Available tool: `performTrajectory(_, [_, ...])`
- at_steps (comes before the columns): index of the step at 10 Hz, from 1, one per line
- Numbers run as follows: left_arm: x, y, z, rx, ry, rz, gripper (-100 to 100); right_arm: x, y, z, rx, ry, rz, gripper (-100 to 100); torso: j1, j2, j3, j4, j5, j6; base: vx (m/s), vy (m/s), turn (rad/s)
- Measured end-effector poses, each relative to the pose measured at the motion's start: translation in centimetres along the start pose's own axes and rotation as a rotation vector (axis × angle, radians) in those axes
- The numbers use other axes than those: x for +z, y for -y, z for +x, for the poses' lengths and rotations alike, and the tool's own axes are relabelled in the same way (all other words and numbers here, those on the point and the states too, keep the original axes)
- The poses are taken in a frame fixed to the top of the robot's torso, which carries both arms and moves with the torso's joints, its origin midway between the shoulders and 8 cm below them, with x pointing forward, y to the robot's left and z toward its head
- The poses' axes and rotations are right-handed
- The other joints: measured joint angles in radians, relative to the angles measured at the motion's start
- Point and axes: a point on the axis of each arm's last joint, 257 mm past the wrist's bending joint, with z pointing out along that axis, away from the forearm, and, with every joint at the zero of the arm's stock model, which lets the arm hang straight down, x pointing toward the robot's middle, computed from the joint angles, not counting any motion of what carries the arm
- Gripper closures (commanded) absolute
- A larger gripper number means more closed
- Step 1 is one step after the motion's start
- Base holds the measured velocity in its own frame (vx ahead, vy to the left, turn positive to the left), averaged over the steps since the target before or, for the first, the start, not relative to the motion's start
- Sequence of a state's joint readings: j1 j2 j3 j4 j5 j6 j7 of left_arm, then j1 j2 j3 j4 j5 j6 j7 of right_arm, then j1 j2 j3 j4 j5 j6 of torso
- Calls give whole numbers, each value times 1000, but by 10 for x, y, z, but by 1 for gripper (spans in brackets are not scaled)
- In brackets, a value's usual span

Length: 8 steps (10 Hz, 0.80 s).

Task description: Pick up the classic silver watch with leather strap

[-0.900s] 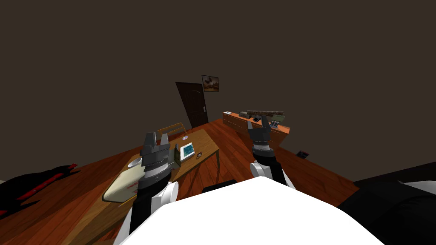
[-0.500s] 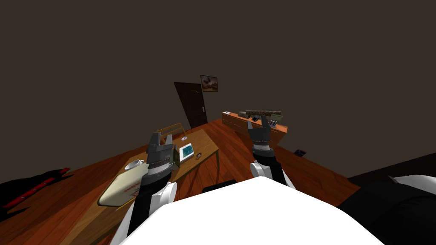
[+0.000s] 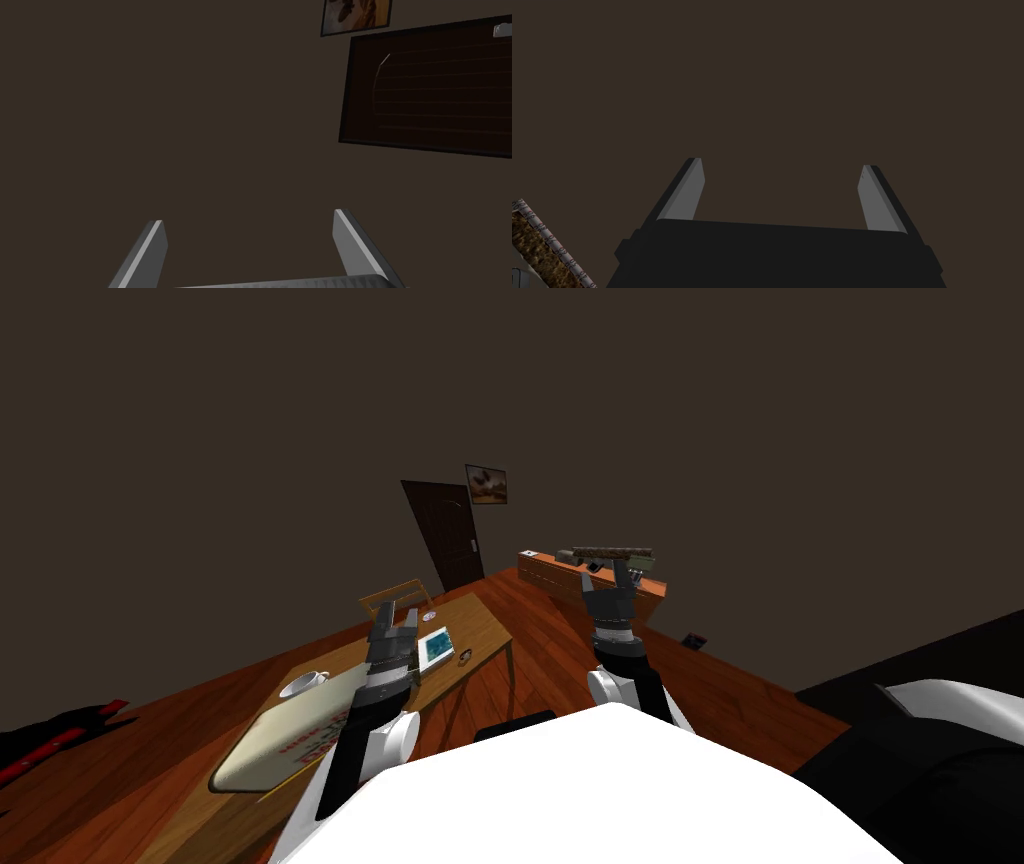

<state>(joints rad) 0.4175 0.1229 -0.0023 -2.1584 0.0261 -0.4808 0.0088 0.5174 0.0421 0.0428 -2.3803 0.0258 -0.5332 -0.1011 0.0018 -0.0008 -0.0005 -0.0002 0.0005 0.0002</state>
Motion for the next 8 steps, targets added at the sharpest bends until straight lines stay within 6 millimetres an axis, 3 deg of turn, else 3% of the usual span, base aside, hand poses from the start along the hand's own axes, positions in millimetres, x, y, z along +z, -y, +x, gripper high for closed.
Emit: performTrajectory(8, [-9,-118,-4,-278,47,-274,-100,0,0,0,0,0,0,0,2,0,0,0,0,0,3,38,-94])
